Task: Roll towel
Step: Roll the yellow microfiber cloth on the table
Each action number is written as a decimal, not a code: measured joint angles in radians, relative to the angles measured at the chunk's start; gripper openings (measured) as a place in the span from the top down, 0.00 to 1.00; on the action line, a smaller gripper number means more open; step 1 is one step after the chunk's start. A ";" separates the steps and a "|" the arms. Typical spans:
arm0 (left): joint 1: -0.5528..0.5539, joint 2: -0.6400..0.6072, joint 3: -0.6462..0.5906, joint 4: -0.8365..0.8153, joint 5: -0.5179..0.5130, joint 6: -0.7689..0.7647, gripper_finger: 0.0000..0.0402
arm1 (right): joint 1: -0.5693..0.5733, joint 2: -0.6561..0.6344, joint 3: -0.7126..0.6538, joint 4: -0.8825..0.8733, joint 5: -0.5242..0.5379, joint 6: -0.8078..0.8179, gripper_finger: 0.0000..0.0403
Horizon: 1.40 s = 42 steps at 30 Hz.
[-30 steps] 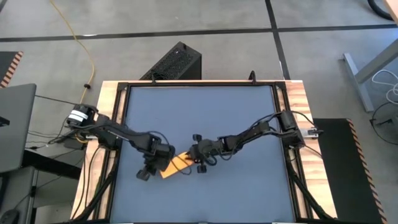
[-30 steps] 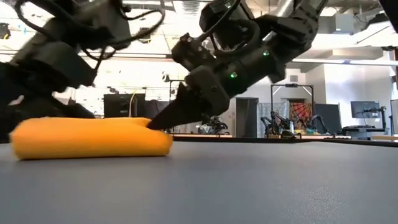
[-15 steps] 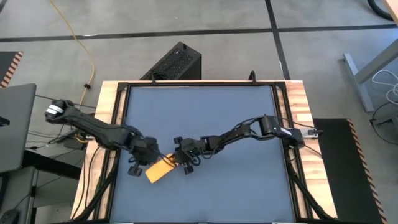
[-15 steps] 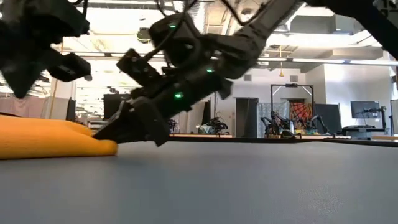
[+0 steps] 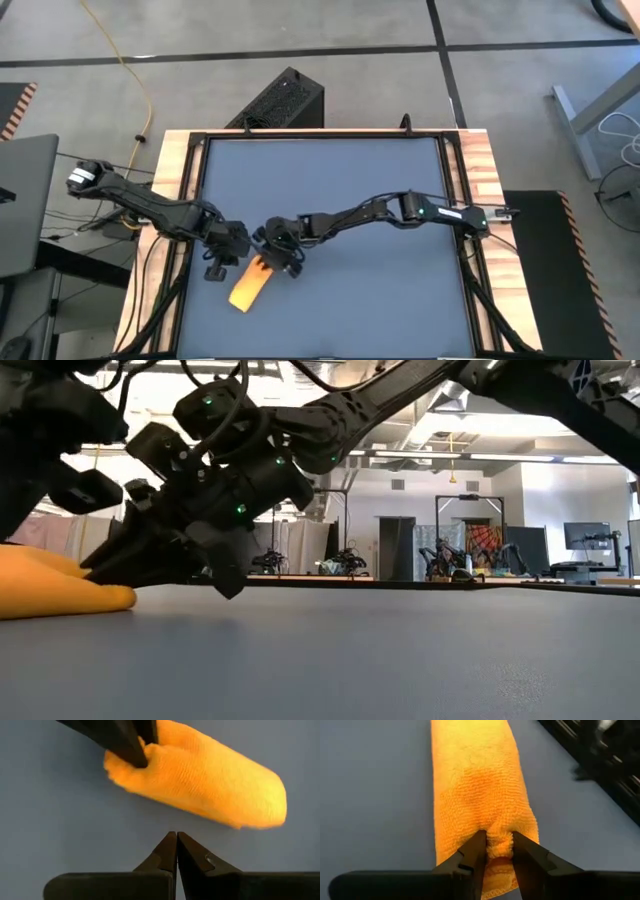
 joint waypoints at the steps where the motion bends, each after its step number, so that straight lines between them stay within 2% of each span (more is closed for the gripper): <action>1: 0.000 -0.004 0.004 0.001 0.010 0.003 1.00 | 0.002 0.004 0.011 -0.014 -0.028 -0.013 0.71; 5: 0.000 -0.032 0.018 -0.001 0.034 0.014 1.00 | 0.026 0.008 0.033 -0.027 -0.089 -0.069 0.71; 12: 0.000 -0.138 0.024 0.001 0.052 0.001 1.00 | 0.053 0.010 0.112 -0.037 -0.003 -0.098 0.71; 15: 0.000 -0.186 0.024 0.013 0.052 -0.017 1.00 | 0.058 0.010 0.161 -0.082 0.073 -0.037 0.70; 23: -0.033 -0.265 0.025 0.050 0.015 -0.053 1.00 | 0.056 0.008 0.302 -0.327 0.180 0.018 0.64; 26: -0.076 -0.263 0.007 0.128 -0.022 -0.074 1.00 | 0.063 -0.014 0.368 -0.540 0.240 0.098 0.61; 28: -0.114 -0.249 -0.027 0.252 -0.039 -0.084 1.00 | 0.063 -0.041 0.411 -0.695 0.242 0.222 0.61; 30: -0.153 -0.221 -0.073 0.394 -0.054 -0.085 1.00 | 0.060 -0.074 0.424 -0.862 0.197 0.340 0.61; 34: -0.198 -0.126 -0.149 0.643 -0.120 -0.051 1.00 | 0.056 -0.117 0.388 -1.031 0.132 0.504 0.67; 38: -0.195 0.002 -0.155 0.703 -0.219 -0.038 1.00 | 0.088 -0.130 0.330 -1.045 0.135 0.579 0.74; 42: -0.194 0.107 -0.155 0.677 -0.233 -0.041 1.00 | 0.142 -0.133 0.285 -1.040 0.215 0.643 0.82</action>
